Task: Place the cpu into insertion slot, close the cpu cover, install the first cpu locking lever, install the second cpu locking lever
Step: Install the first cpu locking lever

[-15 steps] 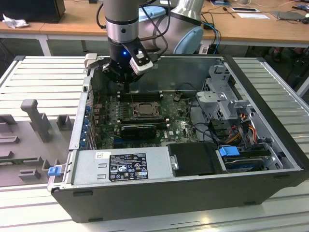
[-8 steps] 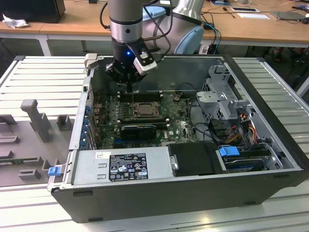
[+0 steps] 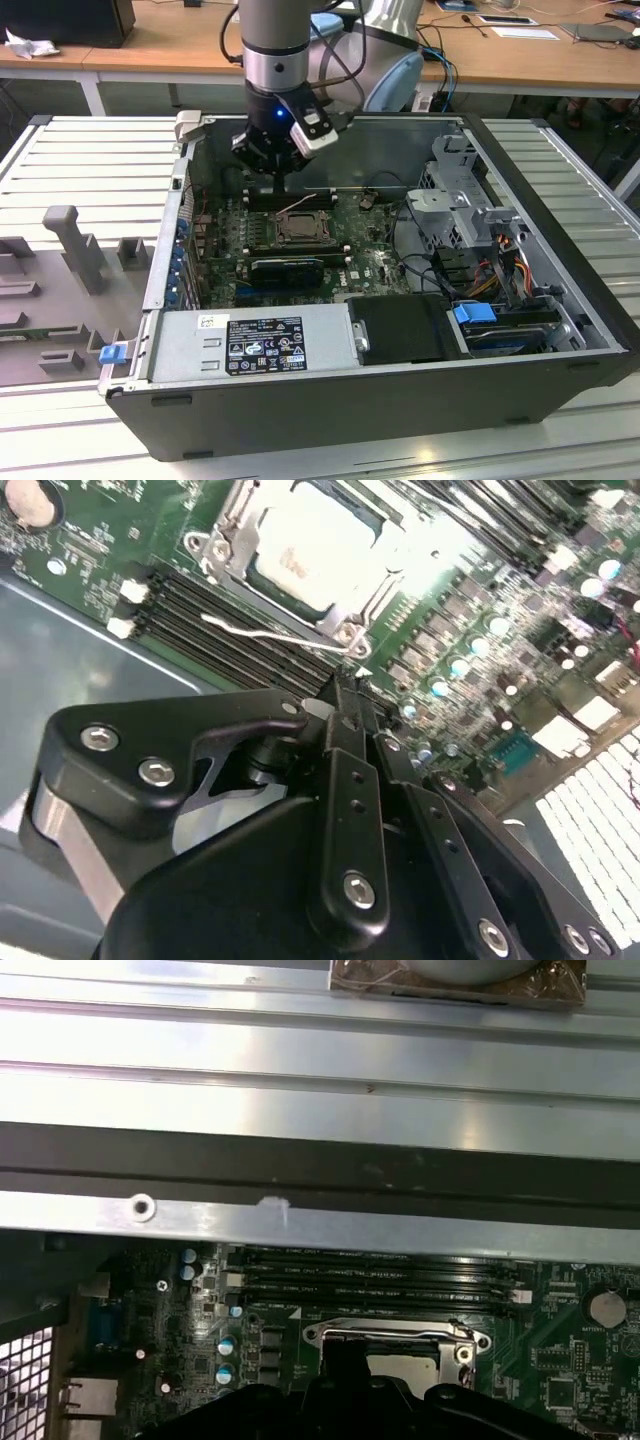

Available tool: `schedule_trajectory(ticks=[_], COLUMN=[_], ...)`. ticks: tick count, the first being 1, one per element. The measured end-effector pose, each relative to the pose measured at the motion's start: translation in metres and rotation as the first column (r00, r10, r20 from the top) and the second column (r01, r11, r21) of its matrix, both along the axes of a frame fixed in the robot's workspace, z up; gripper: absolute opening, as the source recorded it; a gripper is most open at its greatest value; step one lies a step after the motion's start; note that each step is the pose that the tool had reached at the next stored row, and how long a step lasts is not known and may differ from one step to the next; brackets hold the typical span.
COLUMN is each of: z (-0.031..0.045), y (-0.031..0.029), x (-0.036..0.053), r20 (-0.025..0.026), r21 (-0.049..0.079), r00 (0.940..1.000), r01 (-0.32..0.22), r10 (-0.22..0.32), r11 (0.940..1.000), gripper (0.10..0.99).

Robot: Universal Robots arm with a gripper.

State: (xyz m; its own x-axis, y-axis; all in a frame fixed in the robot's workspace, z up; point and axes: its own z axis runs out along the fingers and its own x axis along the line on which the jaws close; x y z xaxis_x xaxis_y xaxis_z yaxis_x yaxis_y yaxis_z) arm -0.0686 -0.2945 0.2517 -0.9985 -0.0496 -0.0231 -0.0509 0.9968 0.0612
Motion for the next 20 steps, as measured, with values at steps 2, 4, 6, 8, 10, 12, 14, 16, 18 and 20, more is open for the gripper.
schedule_trajectory(ticks=[2,4,6,8,10,12,14,16,18,20], z=[-0.0023,-0.0055,-0.0102,-0.0144,-0.0182,-0.0209,-0.0213,-0.0217,-0.0222,-0.0227], y=[0.0000,0.0001,0.0007,0.0011,0.0011,0.0011,0.0011,0.0011,0.0015,0.0020], x=[0.0028,0.0049,0.0085,0.0117,0.0118,0.0119,0.0129,0.0145,0.0152,0.0160], r20=[0.0001,0.0001,0.0002,0.0001,0.0012,0.0016,0.0015,0.0015,0.0018,0.0017], r21=[0.001,0.001,0.001,0.001,0.001,0.001,0.001,0.003,0.004,0.004], r00=[1.0000,1.0000,1.0000,1.0000,1.0000,1.0000,0.9999,0.9998,0.9998,0.9997], r01=[0.002,0.002,-0.003,-0.006,-0.006,-0.008,-0.016,-0.020,-0.021,-0.023], r10=[-0.002,-0.002,0.003,0.006,0.006,0.008,0.016,0.020,0.021,0.023], r11=[1.0000,1.0000,1.0000,1.0000,1.0000,1.0000,0.9999,0.9998,0.9998,0.9997], gripper=[0.106,0.106,0.106,0.106,0.106,0.106,0.106,0.106,0.106,0.106])
